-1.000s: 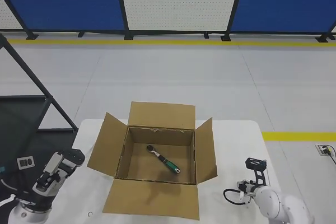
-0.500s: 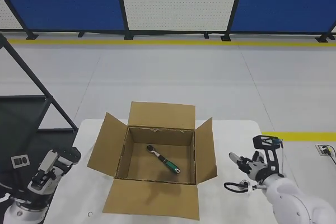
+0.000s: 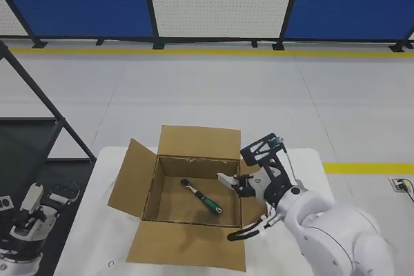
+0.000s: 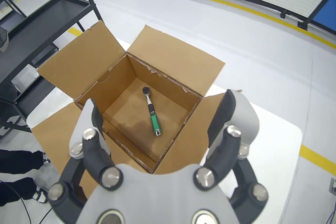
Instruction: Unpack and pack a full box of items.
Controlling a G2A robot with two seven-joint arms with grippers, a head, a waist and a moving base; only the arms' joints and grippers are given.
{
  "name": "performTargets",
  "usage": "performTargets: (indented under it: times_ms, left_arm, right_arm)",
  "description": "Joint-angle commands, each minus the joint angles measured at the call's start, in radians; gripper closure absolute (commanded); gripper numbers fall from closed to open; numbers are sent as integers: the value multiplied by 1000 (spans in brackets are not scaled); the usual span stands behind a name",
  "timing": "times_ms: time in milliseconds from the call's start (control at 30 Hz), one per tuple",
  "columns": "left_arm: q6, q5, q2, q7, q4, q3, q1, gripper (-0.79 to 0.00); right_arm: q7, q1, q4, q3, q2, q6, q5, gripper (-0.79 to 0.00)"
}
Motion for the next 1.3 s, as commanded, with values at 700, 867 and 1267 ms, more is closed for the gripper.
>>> performTargets:
  times_ms: [700, 867, 1267]
  left_arm:
    - [29, 2, 2, 15, -9, -30, -8, -785]
    - [20, -15, 1, 22, -9, -50, 6, -785]
    - [8, -21, -2, 34, -18, -65, 26, -785]
  right_arm:
    - [-17, 322, 471, -289, -58, -171, 184, -785]
    - [4, 491, 785, -438, -117, -160, 262, -785]
    - [-42, 651, 1263, -659, -260, -155, 365, -785]
